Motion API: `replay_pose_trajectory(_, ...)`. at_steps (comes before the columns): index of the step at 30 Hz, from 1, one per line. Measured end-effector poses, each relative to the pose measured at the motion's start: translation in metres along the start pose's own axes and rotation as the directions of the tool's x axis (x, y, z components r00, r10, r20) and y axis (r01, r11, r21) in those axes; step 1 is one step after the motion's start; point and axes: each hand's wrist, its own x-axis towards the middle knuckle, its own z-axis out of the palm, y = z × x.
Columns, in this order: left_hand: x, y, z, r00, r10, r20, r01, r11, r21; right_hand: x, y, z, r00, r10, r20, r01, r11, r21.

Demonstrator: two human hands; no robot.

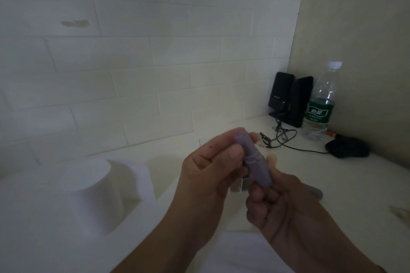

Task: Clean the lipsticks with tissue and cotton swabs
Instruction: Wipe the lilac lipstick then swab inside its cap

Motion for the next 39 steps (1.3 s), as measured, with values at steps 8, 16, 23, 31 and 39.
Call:
replay_pose_trajectory(8, 0.002, -0.001, -0.005, 0.999, 0.025, -0.035, -0.022, 0.997, 0.075, -0.001, 0.004, -0.001, 0.997, 0.077, 0.026, -0.076, 0.996, -0.041)
replay_pose_trajectory(16, 0.003, -0.001, -0.007, 0.996, 0.031, -0.08, -0.02, 0.991, 0.133, 0.001, 0.002, -0.005, 1.0, 0.007, 0.015, -0.006, 0.999, -0.052)
replay_pose_trajectory(23, 0.002, -0.003, -0.008, 0.991, 0.086, -0.1, -0.069, 0.984, 0.163, 0.001, 0.003, -0.006, 0.997, -0.079, 0.007, 0.08, 0.989, -0.126)
replay_pose_trajectory(31, 0.001, -0.005, -0.008, 0.986, 0.125, -0.109, -0.111, 0.986, 0.126, 0.0, 0.005, -0.006, 0.968, -0.249, 0.035, 0.248, 0.92, -0.303)
replay_pose_trajectory(39, -0.001, -0.005, -0.007, 0.985, 0.148, -0.092, -0.138, 0.985, 0.105, -0.014, 0.008, -0.002, 0.825, -0.561, 0.075, 0.456, 0.582, -0.673)
